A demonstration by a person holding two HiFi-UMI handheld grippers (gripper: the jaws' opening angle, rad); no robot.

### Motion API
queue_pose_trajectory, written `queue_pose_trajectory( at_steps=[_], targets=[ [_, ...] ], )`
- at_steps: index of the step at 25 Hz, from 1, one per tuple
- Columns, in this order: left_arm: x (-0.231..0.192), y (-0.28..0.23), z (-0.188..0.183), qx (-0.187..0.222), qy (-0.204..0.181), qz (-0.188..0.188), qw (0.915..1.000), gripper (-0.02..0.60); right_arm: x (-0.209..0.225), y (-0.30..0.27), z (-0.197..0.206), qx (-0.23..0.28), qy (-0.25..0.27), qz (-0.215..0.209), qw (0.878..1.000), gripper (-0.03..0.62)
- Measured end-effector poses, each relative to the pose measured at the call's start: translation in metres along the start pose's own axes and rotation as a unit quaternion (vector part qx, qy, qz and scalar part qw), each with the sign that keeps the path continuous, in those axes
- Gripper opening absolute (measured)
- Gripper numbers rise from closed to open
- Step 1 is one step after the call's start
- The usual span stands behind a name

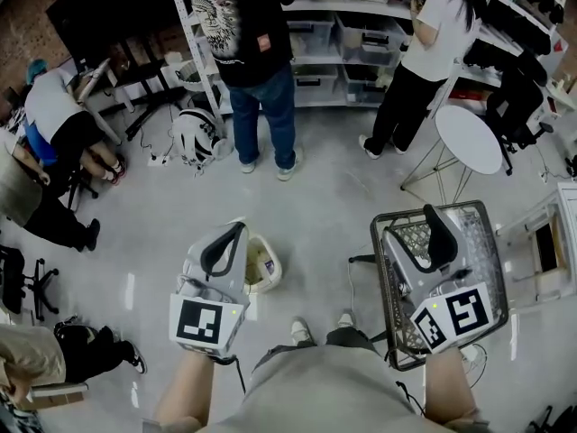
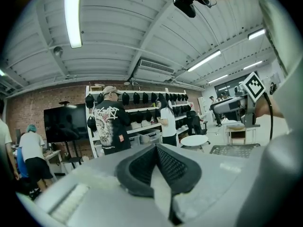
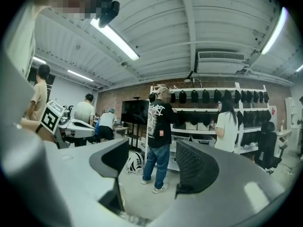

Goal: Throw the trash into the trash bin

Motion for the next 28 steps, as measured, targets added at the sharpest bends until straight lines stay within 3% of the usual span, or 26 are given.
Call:
queue_pose_trajectory(
  at_steps=[12,17,20,28],
  targets=[
    [0.026,-0.049,0.002,-0.013,-0.004,0.004,0.9999,0.003,0.056,-0.01,0.028,-0.01,-0.004,0.01,1.0,0.316],
    [0.054,-0.099,0.008,-0.023,-0.009,0.051,0.9984,0.003,0.098,-0.007,0.058,-0.043,-0.006,0.037,0.998,0.316],
    [0.081,-0.135,0.019,-0.032,-0.022,0.086,0.9956,0.003,0.125,0.001,0.089,-0.066,-0.033,0.052,0.996,0.316],
    [0.148,-0.219,0.072,-0.113,-0.037,0.181,0.9763,0.003,0.162,0.021,0.203,-0.181,-0.081,0.083,0.977,0.316]
  ],
)
Point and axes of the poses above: the fingertips, and each gripper's own axes: y backward along the fingers, x to its right, z out of its underside, the point moved 8 cm from there along y, backward along the fingers, and after that the axes turned 12 degrees about y, right-handed, at the moved point
